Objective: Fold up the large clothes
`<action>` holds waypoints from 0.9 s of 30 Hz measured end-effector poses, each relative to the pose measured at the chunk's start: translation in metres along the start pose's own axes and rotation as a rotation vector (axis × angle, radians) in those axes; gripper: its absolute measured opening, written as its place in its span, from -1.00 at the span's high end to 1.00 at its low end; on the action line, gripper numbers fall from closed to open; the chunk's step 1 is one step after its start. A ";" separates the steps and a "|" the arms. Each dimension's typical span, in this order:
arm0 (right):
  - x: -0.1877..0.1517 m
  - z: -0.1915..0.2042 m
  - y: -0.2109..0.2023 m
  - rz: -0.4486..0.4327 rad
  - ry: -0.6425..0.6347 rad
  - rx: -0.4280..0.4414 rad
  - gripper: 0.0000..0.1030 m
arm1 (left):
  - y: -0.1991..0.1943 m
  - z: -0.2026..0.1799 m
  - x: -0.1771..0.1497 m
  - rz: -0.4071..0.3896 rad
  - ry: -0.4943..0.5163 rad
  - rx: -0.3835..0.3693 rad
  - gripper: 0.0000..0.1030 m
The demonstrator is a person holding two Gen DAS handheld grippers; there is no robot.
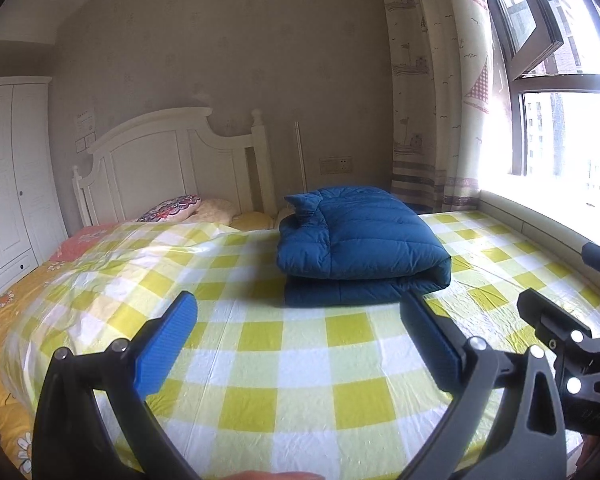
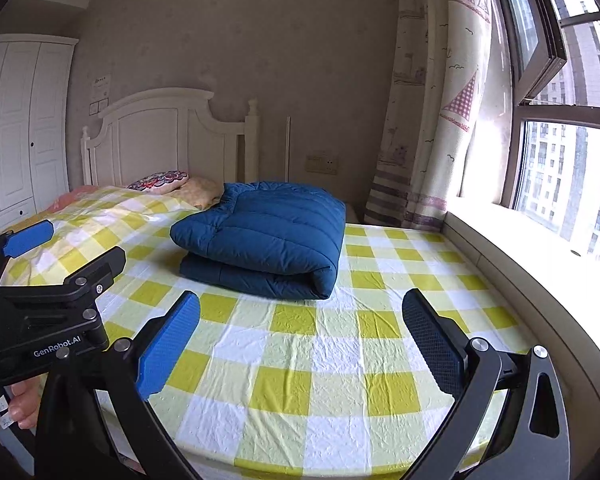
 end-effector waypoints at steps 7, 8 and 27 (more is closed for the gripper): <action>0.014 0.000 -0.009 0.023 0.015 0.019 -0.89 | -0.010 0.005 0.011 0.005 -0.014 0.008 -0.96; 0.017 -0.001 -0.012 0.023 0.020 0.020 -0.89 | -0.013 0.005 0.013 0.002 -0.017 0.007 -0.96; 0.055 -0.013 -0.031 0.042 0.001 -0.034 -0.89 | -0.043 0.011 0.049 -0.003 -0.033 0.023 -0.95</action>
Point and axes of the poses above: each gripper's, at about its wrist camera, not at the fingertips, and y roughly the way its jaws point, z to its left, x to its top, the point moved 1 cm from there along y, roughly the way its jaws point, and after that the axes turned 7 degrees about -z, right-handed, at the moved point
